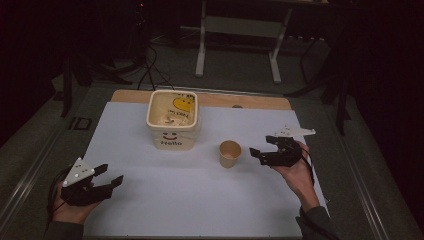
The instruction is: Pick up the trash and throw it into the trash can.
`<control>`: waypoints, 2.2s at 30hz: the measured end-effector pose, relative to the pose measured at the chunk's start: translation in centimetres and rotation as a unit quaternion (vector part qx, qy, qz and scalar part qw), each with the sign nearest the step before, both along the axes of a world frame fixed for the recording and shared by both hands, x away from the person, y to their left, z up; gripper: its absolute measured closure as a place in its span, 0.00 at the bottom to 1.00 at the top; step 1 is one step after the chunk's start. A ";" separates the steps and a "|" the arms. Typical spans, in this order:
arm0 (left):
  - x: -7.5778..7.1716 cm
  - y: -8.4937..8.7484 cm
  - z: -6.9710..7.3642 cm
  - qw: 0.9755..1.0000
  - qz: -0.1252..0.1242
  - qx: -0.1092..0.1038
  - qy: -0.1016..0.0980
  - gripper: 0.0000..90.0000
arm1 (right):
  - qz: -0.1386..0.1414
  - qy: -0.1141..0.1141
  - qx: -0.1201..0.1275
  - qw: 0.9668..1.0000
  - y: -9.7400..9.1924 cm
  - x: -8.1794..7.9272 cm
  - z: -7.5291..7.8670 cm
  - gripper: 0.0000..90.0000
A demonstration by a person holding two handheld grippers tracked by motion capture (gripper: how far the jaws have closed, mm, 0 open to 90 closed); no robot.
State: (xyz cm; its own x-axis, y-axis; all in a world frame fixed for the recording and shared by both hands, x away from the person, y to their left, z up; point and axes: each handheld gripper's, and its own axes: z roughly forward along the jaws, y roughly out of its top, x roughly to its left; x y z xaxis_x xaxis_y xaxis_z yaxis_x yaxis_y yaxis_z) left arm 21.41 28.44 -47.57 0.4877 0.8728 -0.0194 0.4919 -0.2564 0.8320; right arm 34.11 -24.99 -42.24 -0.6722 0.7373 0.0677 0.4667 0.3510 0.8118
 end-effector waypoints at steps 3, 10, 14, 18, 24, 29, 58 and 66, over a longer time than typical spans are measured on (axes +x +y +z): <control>0.0 0.0 0.0 1.000 0.000 -0.001 0.000 0.37 | 0.004 0.003 -0.007 1.000 0.4 0.4 0.5 0.20; 0.0 0.0 0.0 1.000 0.000 -0.002 0.000 0.37 | 0.020 0.002 -0.028 0.999 1.5 1.5 2.0 0.20; 0.0 0.1 0.0 1.000 0.000 -0.002 0.001 0.37 | 0.029 0.005 -0.037 0.999 2.0 2.2 2.6 0.20; 0.0 0.1 0.0 1.000 0.000 -0.002 0.001 0.37 | 0.038 0.011 -0.051 0.998 2.5 2.9 3.0 0.20; 0.0 0.1 0.0 1.000 0.000 -0.002 0.002 0.37 | 0.051 0.019 -0.067 0.996 3.2 3.7 3.4 0.20; 0.0 0.1 0.0 1.000 -0.001 -0.002 0.002 0.37 | 0.062 0.022 -0.083 0.994 3.9 4.3 3.8 0.20; 0.0 0.1 -0.1 1.000 -0.004 -0.003 0.008 0.37 | 0.115 0.075 -0.190 0.972 7.1 6.8 5.1 0.16; 0.1 0.1 -0.1 1.000 -0.003 -0.005 0.008 0.37 | 0.126 0.091 -0.218 0.964 8.0 7.2 4.9 0.15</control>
